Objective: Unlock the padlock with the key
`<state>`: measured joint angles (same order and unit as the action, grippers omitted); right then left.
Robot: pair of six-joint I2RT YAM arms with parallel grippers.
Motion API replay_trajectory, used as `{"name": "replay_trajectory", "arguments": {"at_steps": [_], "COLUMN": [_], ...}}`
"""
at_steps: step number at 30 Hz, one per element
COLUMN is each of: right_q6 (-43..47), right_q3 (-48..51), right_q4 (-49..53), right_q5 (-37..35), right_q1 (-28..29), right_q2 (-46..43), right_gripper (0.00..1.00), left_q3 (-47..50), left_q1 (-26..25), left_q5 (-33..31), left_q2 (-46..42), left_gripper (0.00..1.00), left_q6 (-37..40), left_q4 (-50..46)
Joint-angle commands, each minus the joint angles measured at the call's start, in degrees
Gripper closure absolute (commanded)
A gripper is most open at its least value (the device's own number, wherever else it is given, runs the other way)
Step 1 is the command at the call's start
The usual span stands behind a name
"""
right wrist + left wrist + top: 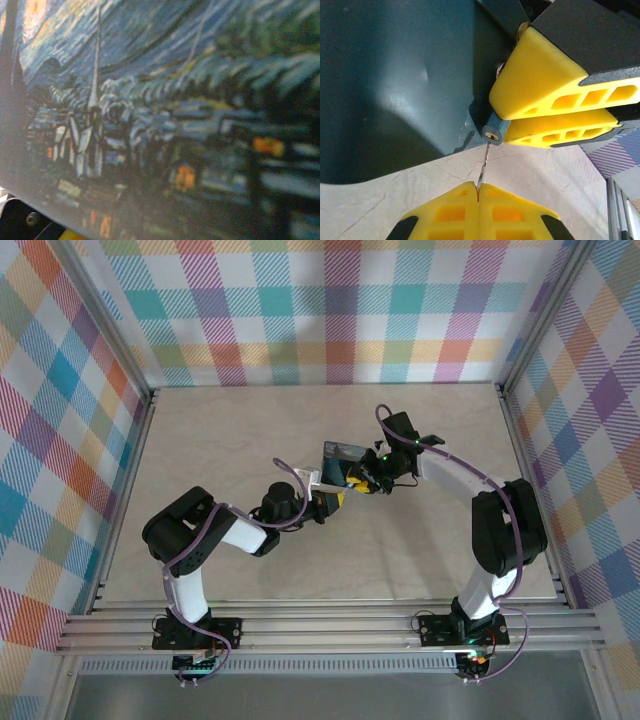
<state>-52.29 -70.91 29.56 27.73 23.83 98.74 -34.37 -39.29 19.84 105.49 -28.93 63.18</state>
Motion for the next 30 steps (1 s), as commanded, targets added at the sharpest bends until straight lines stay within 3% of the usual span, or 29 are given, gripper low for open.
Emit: {"name": "replay_trajectory", "arguments": {"at_steps": [1, 20, 30], "right_q6": [-0.1, -0.1, 1.0], "right_q3": [0.1, 0.1, -0.1], "right_q4": [-0.3, -0.2, 0.8], "right_q5": [2.0, 2.4, 3.0], "right_q1": [-0.1, -0.1, -0.1], "right_q2": [-1.7, -1.7, -1.5], "right_gripper": [1.00, 1.00, 1.00], "left_q3": [-1.3, -3.0, -2.8], "left_q1": [-0.3, -0.3, -0.1], "left_q5": [1.3, 1.2, 4.5], "left_q2": [0.4, 2.3, 3.9], "left_gripper": [1.00, 1.00, 1.00], "left_q6": [1.1, 1.2, 2.2], "left_q4": [2.5, 2.2, 6.5]}}
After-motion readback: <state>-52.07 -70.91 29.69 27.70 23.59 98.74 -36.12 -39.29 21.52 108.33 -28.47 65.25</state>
